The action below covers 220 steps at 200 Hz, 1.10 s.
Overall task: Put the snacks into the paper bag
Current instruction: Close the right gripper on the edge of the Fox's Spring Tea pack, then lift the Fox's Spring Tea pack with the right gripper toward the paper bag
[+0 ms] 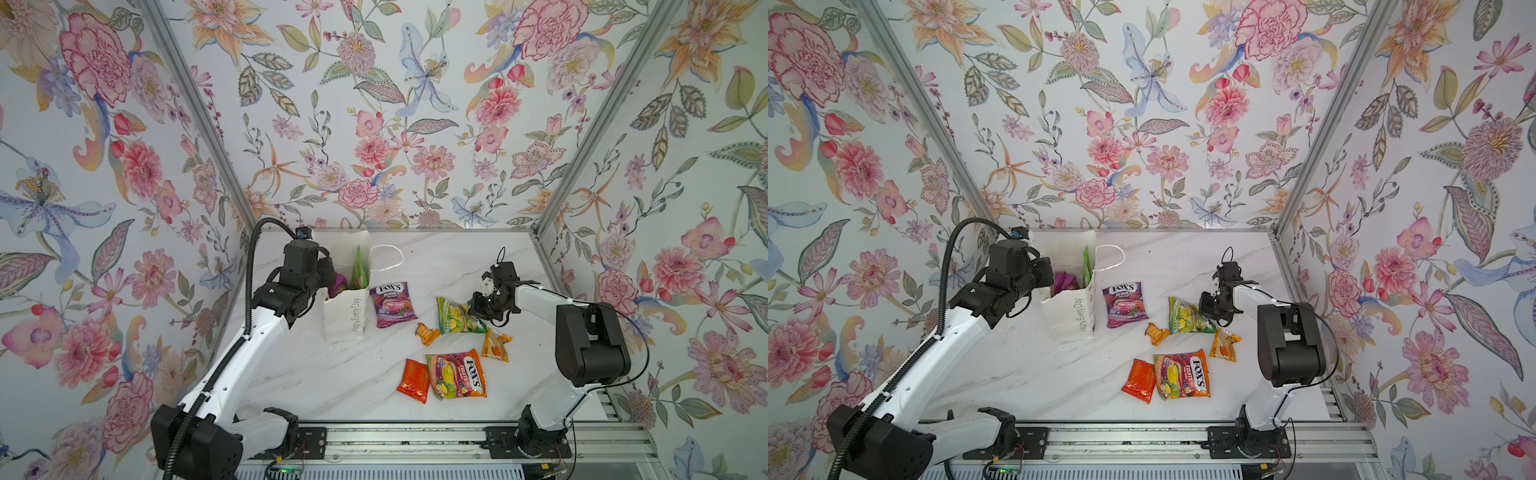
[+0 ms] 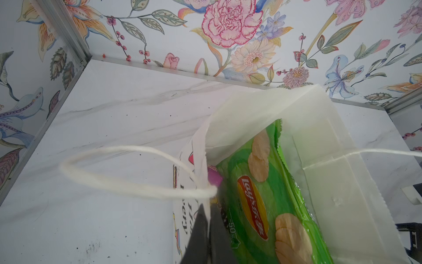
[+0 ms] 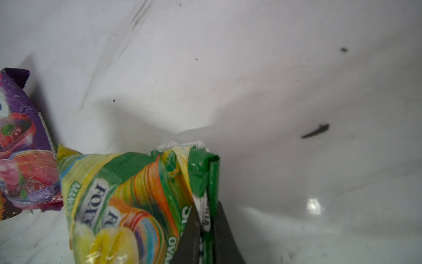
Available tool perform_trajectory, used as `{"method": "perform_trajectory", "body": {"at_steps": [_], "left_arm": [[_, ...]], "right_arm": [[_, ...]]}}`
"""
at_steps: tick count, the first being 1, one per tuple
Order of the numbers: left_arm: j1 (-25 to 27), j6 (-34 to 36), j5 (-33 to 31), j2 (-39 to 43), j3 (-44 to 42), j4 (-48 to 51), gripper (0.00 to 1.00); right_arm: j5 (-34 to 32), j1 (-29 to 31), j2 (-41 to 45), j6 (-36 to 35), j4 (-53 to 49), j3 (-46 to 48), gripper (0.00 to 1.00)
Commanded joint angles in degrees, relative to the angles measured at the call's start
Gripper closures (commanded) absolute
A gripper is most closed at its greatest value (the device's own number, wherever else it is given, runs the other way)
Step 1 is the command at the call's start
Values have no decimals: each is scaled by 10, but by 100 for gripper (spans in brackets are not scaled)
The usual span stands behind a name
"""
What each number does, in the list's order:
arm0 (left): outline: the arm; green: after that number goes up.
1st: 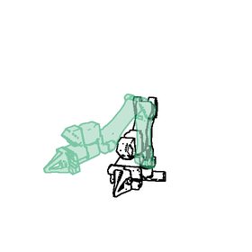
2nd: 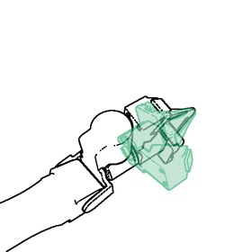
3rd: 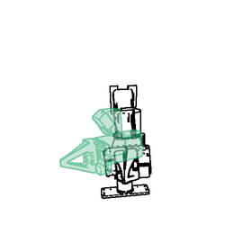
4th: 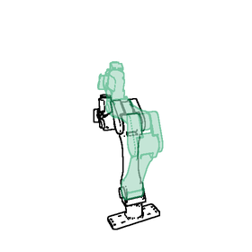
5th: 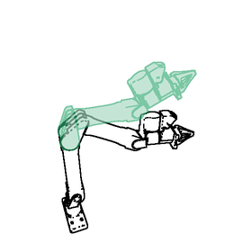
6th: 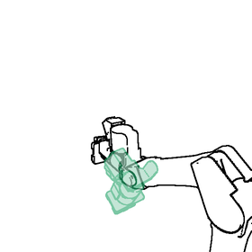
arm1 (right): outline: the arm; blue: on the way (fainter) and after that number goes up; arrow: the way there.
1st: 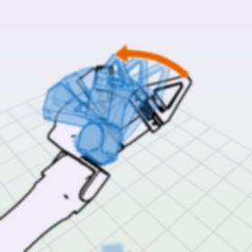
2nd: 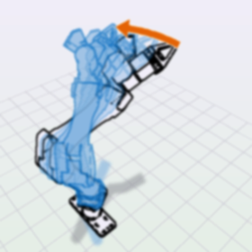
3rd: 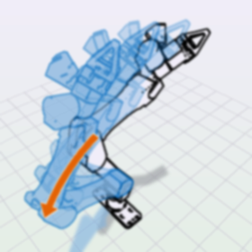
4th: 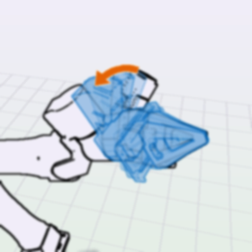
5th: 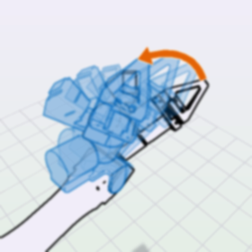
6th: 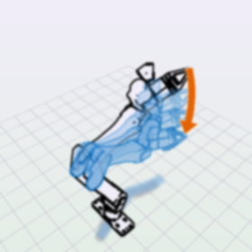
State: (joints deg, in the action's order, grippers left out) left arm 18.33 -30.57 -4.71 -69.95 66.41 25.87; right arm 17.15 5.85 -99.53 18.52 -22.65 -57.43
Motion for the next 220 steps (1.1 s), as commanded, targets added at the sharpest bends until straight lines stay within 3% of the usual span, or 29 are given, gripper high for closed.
{"method": "perform_trajectory", "body": {"at_steps": [1, 58, 129, 171, 220], "left_arm": [[-6, 16, -12, 4, -3, -31, 100], [-6, 16, -9, 5, -4, -32, 100], [-7, 5, -25, 10, 13, -15, 100], [-7, -21, -2, 1, 31, -2, 100], [-6, -64, -15, 3, 37, 11, 100]], "right_arm": [[-19, -16, 31, 25, -4, 32, 100], [21, -20, 134, 107, 22, 50, 100], [-20, 10, 286, 211, 0, 2, 100], [-83, 74, 317, 220, -30, -87, 100], [-118, 130, 294, 249, -33, -184, 100]]}}
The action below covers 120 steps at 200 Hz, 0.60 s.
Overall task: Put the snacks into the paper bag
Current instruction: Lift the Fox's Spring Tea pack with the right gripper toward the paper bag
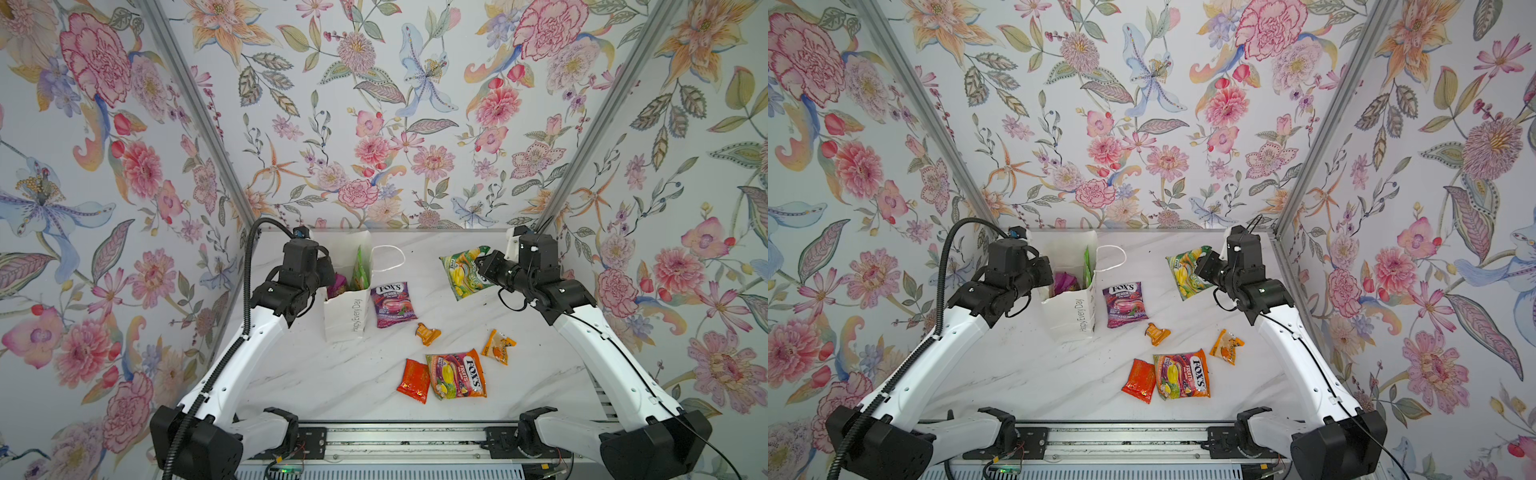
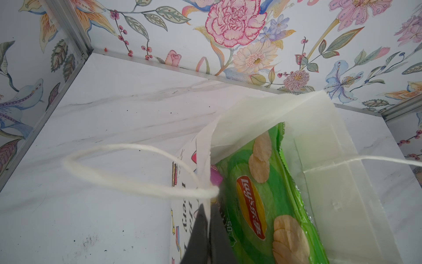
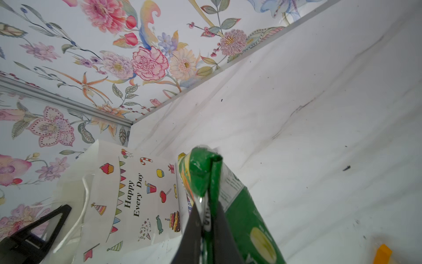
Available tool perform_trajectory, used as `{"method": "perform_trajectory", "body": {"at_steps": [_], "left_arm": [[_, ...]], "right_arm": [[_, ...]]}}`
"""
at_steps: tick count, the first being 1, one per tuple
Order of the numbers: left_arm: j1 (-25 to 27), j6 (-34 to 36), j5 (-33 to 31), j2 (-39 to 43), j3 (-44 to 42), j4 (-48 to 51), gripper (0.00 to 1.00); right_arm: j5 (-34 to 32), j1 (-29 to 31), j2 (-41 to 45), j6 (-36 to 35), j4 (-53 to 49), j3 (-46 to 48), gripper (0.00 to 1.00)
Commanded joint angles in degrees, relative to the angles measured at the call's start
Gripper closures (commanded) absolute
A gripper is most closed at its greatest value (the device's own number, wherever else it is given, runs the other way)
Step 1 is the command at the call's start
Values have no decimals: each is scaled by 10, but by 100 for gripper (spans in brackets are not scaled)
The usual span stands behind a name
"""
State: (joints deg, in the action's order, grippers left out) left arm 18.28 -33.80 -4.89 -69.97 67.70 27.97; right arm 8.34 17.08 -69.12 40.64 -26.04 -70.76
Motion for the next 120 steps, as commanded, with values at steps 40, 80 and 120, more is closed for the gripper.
{"method": "perform_trajectory", "body": {"at_steps": [40, 80, 120], "left_arm": [[-3, -85, -4, 2, 15, -33, 100], [21, -113, -20, -6, 25, -50, 100], [47, -121, -29, -22, 34, -52, 100]], "right_arm": [[-70, 69, -52, 27, -2, -151, 100], [-92, 128, -110, 18, -2, -249, 100], [-114, 182, -172, 1, -5, -342, 100]]}}
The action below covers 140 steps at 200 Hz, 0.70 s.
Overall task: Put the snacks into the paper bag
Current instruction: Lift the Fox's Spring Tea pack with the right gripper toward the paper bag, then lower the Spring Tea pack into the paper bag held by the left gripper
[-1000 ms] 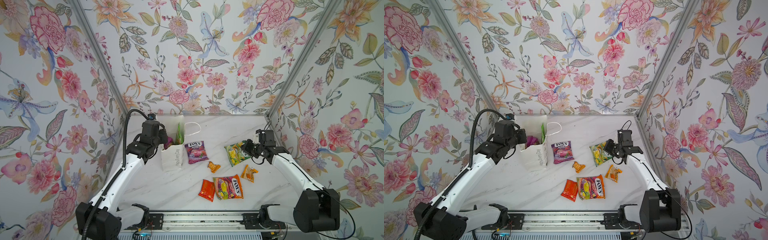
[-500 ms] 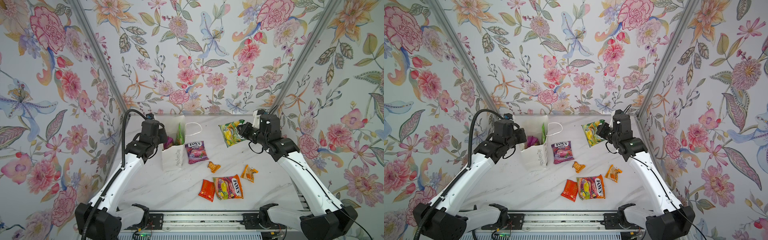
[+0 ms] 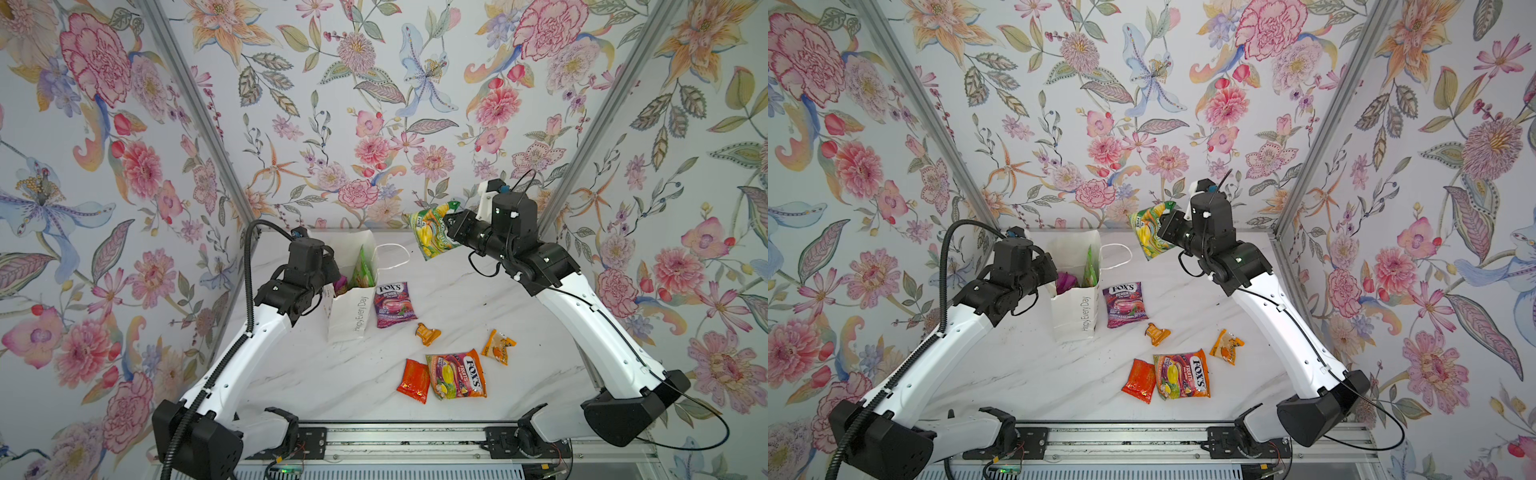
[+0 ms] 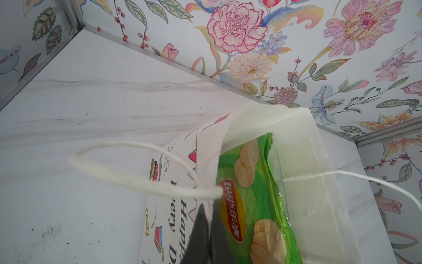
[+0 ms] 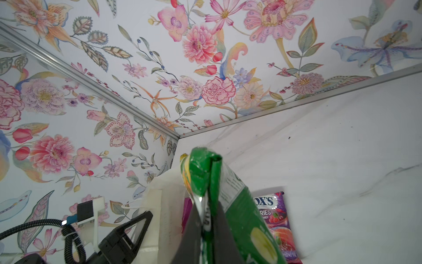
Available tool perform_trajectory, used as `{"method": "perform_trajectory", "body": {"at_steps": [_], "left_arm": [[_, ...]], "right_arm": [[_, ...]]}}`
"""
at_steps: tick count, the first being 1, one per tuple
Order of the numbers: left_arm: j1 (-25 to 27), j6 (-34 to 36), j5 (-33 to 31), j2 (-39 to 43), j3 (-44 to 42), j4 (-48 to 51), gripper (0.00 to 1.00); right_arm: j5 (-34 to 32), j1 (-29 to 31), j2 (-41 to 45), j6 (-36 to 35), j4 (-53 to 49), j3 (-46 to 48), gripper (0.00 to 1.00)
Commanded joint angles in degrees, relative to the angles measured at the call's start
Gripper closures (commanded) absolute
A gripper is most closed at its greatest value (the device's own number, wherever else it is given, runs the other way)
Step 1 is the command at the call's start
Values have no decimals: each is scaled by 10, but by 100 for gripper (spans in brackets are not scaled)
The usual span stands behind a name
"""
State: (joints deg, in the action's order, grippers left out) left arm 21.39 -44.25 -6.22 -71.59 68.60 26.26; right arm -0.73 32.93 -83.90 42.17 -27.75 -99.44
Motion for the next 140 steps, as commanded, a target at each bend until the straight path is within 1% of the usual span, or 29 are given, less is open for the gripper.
{"method": "perform_trajectory", "body": {"at_steps": [1, 23, 27, 60, 96, 109, 140], "left_arm": [[17, -17, -16, -5, 25, -35, 100], [28, -21, -30, -12, 25, -38, 100], [31, -22, -30, -13, 25, -38, 100], [56, -35, -56, -19, 31, -41, 100], [72, -49, -71, -25, 42, -45, 100], [74, -52, -74, -25, 44, -46, 100], [76, -54, -76, -23, 43, -55, 100]], "right_arm": [[-23, 25, -26, -15, 11, -57, 100], [-23, 38, -49, -17, 11, -91, 100], [-24, 55, -54, -17, 11, -96, 100], [-32, 86, -93, -22, 1, -153, 100], [-49, 126, -145, -24, -18, -205, 100], [-60, 136, -158, -20, -24, -209, 100], [-58, 149, -165, 10, -22, -164, 100]]}}
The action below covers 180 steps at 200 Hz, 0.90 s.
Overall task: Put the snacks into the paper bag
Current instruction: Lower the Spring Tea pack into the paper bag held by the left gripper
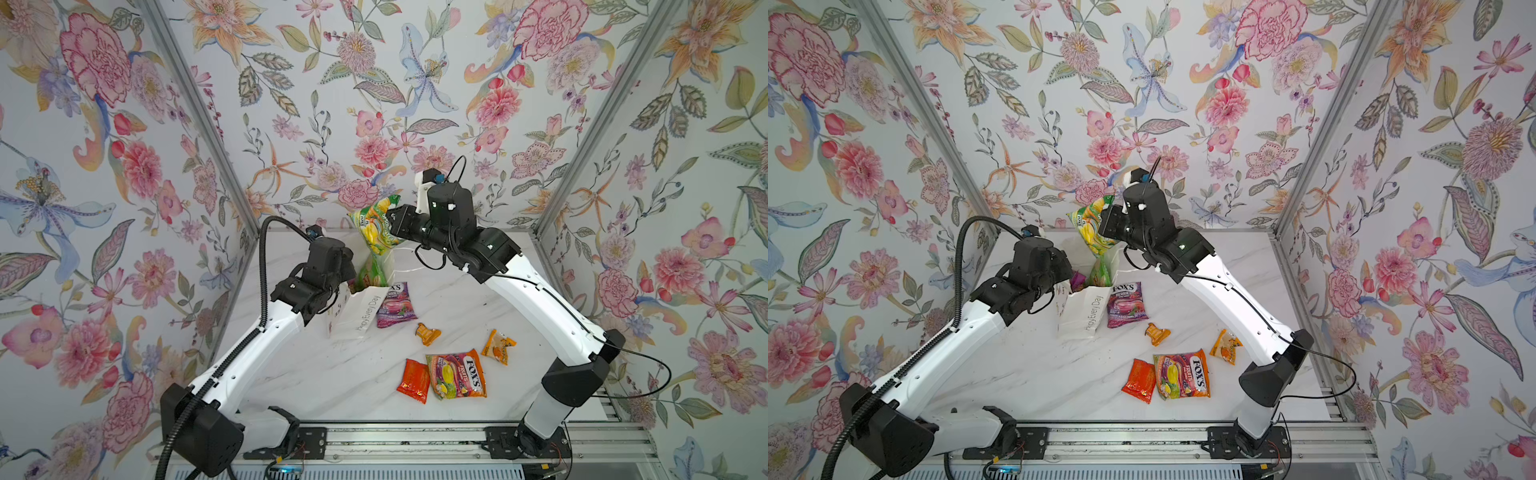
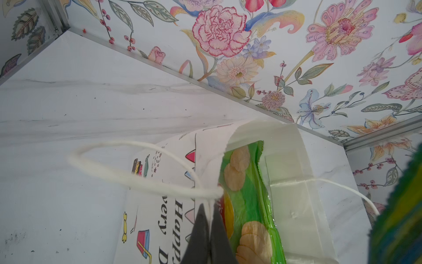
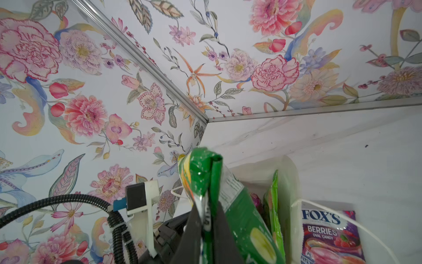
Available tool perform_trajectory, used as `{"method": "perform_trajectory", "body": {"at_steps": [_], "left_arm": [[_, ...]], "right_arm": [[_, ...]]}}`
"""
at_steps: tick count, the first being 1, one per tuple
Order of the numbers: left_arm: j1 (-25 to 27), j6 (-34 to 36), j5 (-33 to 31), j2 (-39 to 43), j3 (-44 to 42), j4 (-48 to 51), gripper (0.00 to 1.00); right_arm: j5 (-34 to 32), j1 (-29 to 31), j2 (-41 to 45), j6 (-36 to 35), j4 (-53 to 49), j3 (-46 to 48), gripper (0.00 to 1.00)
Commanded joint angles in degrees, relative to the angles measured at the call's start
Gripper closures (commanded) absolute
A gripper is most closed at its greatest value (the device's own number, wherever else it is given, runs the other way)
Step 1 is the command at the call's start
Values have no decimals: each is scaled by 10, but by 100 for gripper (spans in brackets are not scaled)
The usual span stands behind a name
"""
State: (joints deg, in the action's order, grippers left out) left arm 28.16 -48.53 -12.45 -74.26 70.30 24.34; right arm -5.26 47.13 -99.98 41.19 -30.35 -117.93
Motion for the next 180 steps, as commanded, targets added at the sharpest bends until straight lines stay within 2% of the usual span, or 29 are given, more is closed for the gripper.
{"method": "perform_trajectory", "body": {"at_steps": [1, 102, 180], "left_arm": [[9, -11, -14, 3, 25, -36, 100], [14, -15, -22, 8, 10, -70, 100], [35, -20, -22, 8, 5, -82, 100]], "right_arm": [[-13, 7, -6, 21, 4, 22, 100], [-13, 40, -15, 46, 5, 88, 100], [19, 59, -68, 49, 4, 50, 100]]}}
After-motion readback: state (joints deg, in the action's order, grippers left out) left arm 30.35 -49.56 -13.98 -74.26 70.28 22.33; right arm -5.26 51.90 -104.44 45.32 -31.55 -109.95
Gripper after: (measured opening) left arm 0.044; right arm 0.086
